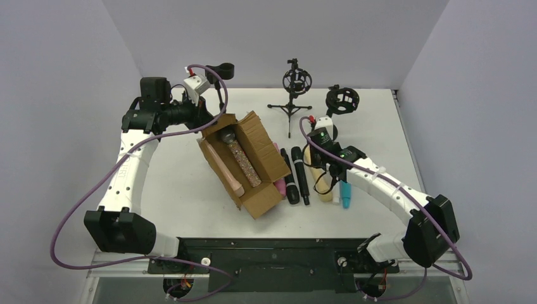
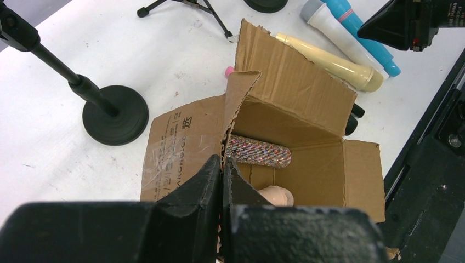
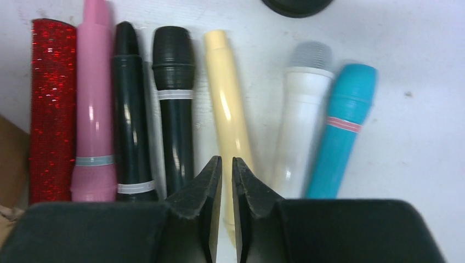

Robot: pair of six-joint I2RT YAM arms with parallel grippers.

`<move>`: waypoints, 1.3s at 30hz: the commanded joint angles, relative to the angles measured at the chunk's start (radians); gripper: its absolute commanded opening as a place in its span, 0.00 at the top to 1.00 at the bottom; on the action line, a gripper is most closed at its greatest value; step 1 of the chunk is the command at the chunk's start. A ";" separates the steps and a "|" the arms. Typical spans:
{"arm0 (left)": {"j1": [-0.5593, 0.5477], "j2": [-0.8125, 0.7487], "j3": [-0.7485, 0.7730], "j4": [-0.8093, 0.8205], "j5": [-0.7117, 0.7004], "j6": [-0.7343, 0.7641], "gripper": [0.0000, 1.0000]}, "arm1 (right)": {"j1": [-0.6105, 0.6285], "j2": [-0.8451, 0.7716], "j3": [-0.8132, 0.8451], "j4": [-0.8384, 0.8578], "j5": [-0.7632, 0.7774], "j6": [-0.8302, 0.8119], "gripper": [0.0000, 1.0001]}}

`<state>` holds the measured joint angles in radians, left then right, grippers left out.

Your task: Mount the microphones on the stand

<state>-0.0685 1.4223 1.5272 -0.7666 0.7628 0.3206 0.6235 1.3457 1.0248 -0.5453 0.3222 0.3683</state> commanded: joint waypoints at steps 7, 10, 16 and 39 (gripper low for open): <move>0.003 -0.024 0.007 0.037 0.032 0.007 1.00 | 0.035 0.012 0.066 0.115 -0.116 0.024 0.54; 0.003 -0.025 0.008 0.037 0.030 0.009 1.00 | 0.019 -0.004 0.099 0.055 0.015 0.045 0.39; 0.003 -0.032 -0.009 0.046 0.038 0.010 1.00 | -0.261 -0.031 -0.024 0.016 0.188 0.256 0.35; 0.035 -0.031 -0.052 0.025 0.059 0.083 1.00 | -0.832 0.030 -0.403 0.294 -0.114 0.443 0.34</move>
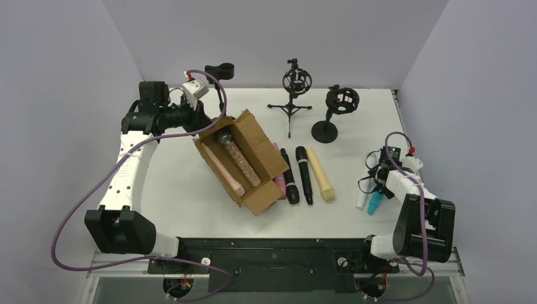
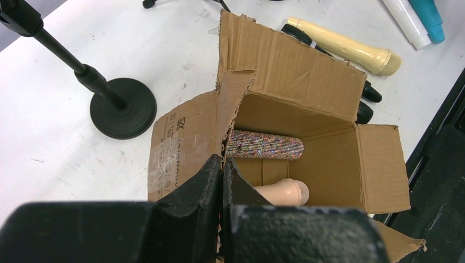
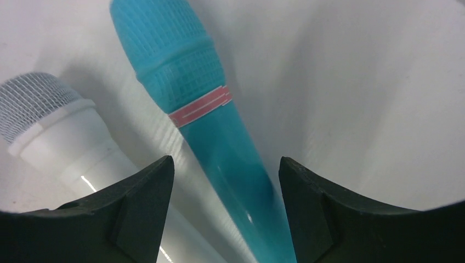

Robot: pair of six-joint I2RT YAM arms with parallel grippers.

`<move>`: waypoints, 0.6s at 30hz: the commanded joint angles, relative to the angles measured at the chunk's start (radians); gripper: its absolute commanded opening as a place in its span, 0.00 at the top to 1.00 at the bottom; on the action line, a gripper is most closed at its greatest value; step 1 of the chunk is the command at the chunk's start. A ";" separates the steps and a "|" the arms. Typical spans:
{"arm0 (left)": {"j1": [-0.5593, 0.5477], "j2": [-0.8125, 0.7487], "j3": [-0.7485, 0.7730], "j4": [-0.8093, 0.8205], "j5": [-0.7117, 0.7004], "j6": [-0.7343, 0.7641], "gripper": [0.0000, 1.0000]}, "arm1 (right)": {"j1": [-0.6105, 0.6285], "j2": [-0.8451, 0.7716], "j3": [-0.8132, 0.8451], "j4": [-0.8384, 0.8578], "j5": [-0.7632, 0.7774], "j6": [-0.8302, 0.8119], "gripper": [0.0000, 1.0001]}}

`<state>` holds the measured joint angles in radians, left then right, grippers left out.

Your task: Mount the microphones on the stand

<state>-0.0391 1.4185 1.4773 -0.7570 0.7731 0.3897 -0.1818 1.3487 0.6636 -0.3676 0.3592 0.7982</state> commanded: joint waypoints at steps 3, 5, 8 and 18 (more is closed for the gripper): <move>0.007 -0.026 -0.001 0.015 0.050 0.013 1.00 | -0.018 0.041 -0.050 0.147 -0.207 0.012 0.35; 0.007 -0.026 0.002 0.015 0.050 0.010 1.00 | 0.000 0.040 -0.051 0.160 -0.221 0.008 0.36; 0.007 -0.027 0.007 0.013 0.047 0.008 1.00 | 0.039 0.047 -0.043 0.165 -0.230 -0.004 0.36; 0.007 -0.036 0.006 0.017 0.041 -0.002 1.00 | 0.174 0.077 -0.028 0.182 -0.212 -0.013 0.52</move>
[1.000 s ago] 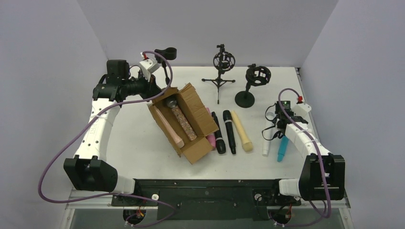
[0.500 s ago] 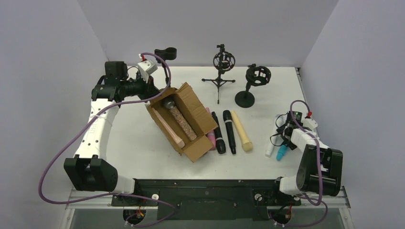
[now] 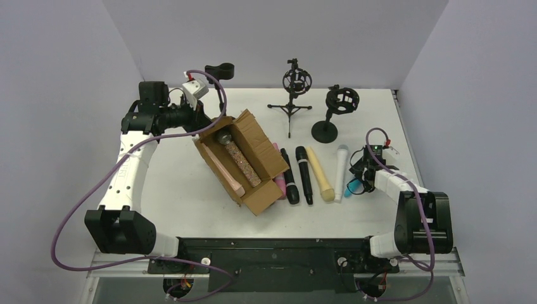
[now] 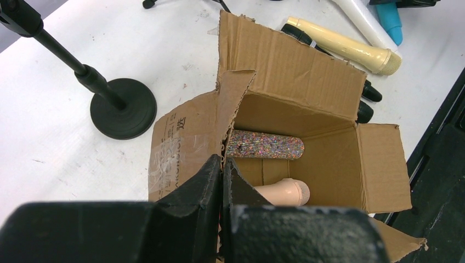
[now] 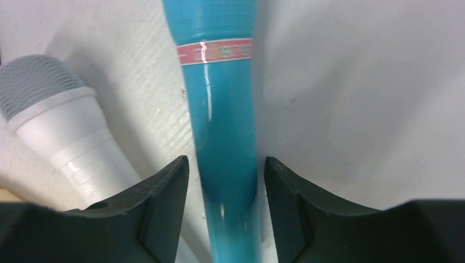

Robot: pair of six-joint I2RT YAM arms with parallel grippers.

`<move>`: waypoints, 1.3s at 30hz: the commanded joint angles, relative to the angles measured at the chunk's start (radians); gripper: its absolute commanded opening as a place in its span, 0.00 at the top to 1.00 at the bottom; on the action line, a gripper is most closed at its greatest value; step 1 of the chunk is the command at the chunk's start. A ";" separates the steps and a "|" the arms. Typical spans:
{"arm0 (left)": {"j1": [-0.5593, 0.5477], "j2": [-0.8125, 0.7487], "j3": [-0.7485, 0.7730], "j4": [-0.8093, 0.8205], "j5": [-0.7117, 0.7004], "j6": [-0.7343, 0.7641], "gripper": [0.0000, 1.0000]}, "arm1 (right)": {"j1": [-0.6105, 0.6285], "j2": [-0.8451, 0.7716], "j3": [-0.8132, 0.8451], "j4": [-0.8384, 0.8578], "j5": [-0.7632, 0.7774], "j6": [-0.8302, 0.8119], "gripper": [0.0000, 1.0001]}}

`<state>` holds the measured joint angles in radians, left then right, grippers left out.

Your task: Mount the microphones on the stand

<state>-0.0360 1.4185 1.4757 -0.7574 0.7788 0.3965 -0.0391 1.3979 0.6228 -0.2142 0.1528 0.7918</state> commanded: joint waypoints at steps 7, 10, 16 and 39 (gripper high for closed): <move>0.004 -0.041 0.012 0.043 0.041 -0.046 1.00 | 0.136 0.066 0.059 0.007 0.043 -0.044 0.89; 0.004 -0.037 0.018 0.069 0.051 -0.092 1.00 | 0.201 0.072 0.080 -0.008 0.078 -0.066 0.95; 0.004 -0.023 0.029 0.097 0.062 -0.133 1.00 | 0.264 0.068 0.080 -0.023 0.103 -0.060 0.79; 0.019 0.008 0.111 -0.047 0.196 -0.084 1.00 | 0.991 -0.042 0.596 -0.076 0.152 -0.391 0.27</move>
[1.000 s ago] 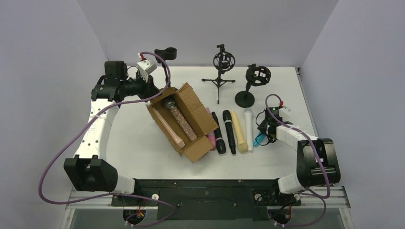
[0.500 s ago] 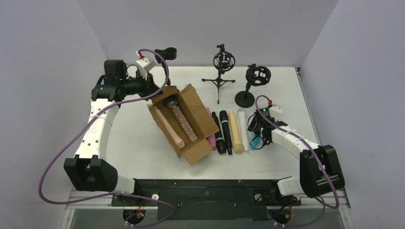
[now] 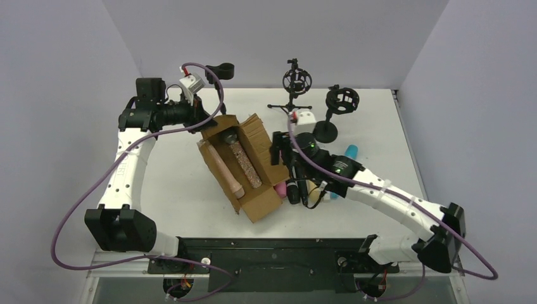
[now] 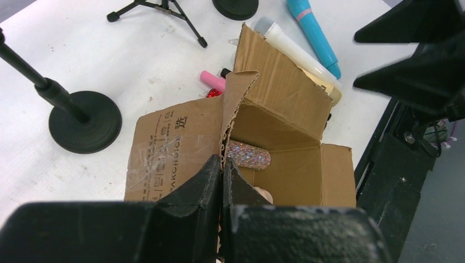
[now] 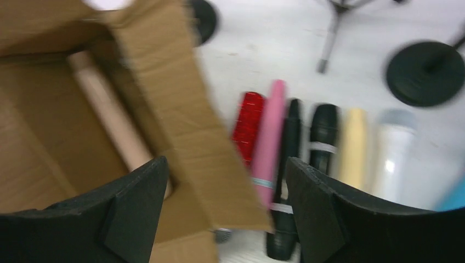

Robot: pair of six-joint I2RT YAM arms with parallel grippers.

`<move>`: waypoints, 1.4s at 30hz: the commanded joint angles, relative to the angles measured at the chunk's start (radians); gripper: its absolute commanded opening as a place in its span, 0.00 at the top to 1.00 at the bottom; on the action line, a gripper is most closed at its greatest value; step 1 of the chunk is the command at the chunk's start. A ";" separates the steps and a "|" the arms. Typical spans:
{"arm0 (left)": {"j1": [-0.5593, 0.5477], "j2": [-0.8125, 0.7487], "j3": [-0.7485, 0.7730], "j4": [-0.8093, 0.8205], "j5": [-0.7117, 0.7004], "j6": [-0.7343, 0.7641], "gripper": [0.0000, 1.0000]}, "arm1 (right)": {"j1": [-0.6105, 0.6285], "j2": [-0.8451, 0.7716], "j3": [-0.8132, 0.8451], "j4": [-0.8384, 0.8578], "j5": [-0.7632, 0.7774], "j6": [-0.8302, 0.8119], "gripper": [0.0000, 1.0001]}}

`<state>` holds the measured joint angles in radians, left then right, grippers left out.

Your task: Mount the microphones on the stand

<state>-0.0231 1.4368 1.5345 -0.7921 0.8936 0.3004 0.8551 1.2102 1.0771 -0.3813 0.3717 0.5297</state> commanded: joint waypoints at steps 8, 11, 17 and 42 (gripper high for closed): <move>0.006 -0.031 0.027 -0.011 0.095 0.001 1.00 | 0.201 0.487 0.343 0.178 -0.226 -0.250 0.33; 0.006 -0.031 0.030 -0.012 0.086 0.000 1.00 | 0.209 0.579 0.372 0.195 -0.262 -0.266 0.34; 0.005 -0.022 0.028 -0.012 0.066 0.003 1.00 | 0.223 0.695 0.400 0.222 -0.325 -0.290 0.31; -0.020 -0.013 0.055 -0.044 -0.031 0.071 1.00 | 0.230 0.823 0.459 0.178 -0.139 -0.309 0.83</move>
<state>-0.0360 1.4384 1.5391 -0.8272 0.8566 0.3500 1.0782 2.0701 1.5196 -0.1959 0.1864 0.2367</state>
